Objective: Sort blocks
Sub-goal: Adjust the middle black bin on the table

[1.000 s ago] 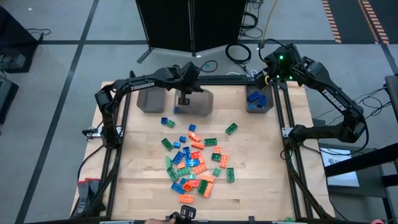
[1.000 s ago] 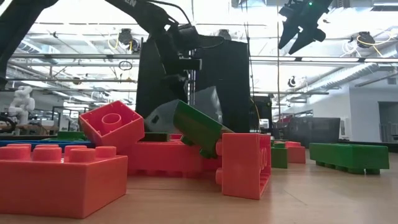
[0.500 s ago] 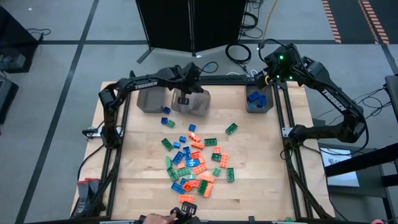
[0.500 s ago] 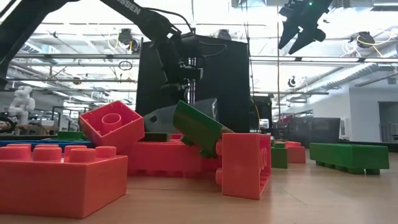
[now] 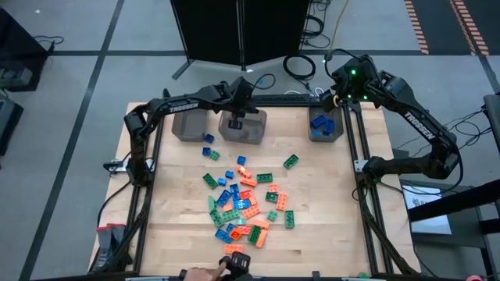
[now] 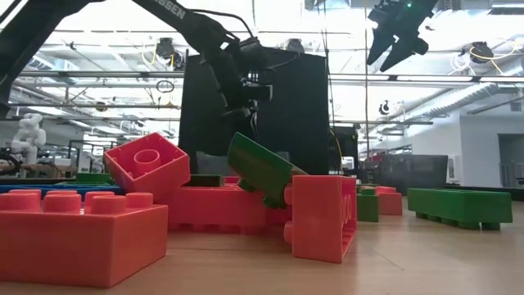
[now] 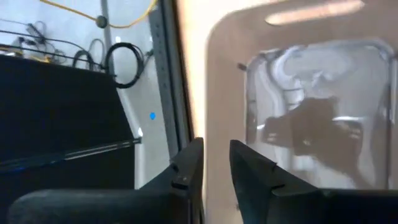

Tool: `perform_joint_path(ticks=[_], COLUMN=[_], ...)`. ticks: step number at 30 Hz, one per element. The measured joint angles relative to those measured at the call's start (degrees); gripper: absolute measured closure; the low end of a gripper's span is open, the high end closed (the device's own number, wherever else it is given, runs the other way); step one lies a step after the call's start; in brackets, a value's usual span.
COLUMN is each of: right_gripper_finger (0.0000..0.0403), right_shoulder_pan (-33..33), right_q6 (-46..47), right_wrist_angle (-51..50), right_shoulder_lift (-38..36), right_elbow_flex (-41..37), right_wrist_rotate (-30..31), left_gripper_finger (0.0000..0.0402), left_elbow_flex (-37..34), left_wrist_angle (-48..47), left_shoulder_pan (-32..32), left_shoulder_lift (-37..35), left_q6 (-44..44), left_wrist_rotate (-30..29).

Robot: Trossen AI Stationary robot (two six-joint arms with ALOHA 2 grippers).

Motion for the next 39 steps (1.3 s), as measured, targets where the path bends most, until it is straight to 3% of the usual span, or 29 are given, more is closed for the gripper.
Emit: perform_joint_path(ticks=[5, 9, 12, 16, 18, 23, 28, 34, 39], right_gripper_finger=[0.0134, 0.0133, 0.0133, 0.0133, 0.0133, 0.0133, 0.0133, 0.0133, 0.0133], right_shoulder_pan=[0.02, 0.04, 0.70, 4.94, 8.27, 17.57, 24.44, 32.49, 37.27], right_q6=[-0.60, -2.51, -4.65, -8.36, -12.90, -16.72, -16.36, -15.61, -16.06], right_wrist_angle=[0.02, 0.68, 2.53, 5.90, 6.89, 11.28, 14.87, 19.29, 19.78], right_shoulder_lift=[0.00, 0.02, 0.02, 0.01, 0.04, 0.91, 5.40, 15.11, 22.84], right_elbow_flex=[0.00, -0.02, -0.09, -3.32, -6.67, -16.76, -19.52, -14.69, -5.40], right_wrist_rotate=[0.00, -1.09, -7.36, -12.47, -14.25, -15.85, -16.12, -14.66, -12.42], left_gripper_finger=[0.0286, 0.0282, 0.0282, 0.0282, 0.0282, 0.0282, 0.0282, 0.0282, 0.0282], left_elbow_flex=[6.33, 15.76, 22.01, 23.36, 22.45, 20.13, 16.48, 8.54, -5.01], left_wrist_angle=[-2.03, -11.78, -20.91, -24.10, -25.39, -29.63, -29.32, -29.31, -29.83], left_shoulder_pan=[-1.13, -3.94, -5.64, -6.05, -7.35, -14.92, -23.94, -32.79, -37.03], left_shoulder_lift=[-0.30, -3.12, -7.42, -16.86, -22.06, -33.02, -41.41, -47.30, -48.87], left_q6=[-2.52, -5.45, -12.95, -26.32, -30.56, -36.89, -45.74, -53.42, -61.35], left_wrist_rotate=[-7.18, -4.94, 6.10, 31.41, 34.98, 22.25, 9.71, -2.92, -5.89])
